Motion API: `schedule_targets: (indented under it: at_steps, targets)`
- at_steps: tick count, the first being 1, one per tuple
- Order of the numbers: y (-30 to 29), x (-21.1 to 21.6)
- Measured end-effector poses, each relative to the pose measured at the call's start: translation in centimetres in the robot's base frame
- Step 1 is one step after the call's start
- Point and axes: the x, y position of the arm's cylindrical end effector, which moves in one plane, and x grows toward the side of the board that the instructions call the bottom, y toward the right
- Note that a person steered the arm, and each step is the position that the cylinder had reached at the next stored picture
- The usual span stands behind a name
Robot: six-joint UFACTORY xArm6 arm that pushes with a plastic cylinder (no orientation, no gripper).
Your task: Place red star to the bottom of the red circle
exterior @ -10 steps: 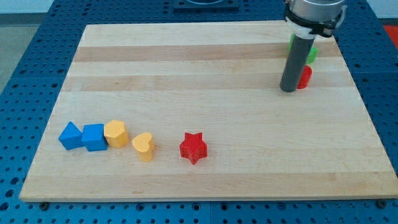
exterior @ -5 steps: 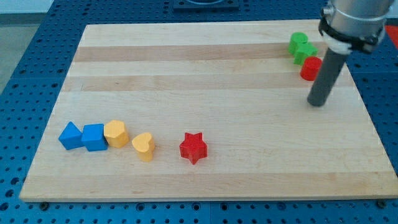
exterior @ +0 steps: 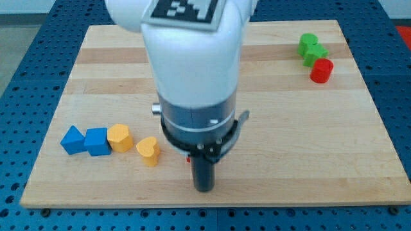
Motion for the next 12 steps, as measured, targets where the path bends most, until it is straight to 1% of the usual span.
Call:
schedule_targets:
  at_steps: [1, 3, 4, 5, 6, 7, 8, 9, 10, 11, 12]
  targets:
    - [0.5, -2.5]
    - [-2.2, 0.0]
    - [-2.4, -1.5]
    - [-0.2, -5.7]
    - [5.5, -8.0]
    - [5.5, -7.2]
    - [2.0, -6.2]
    - [-0.2, -6.8]
    - [0.9, -10.6]
    - [6.4, -13.0]
    - [8.1, -13.2]
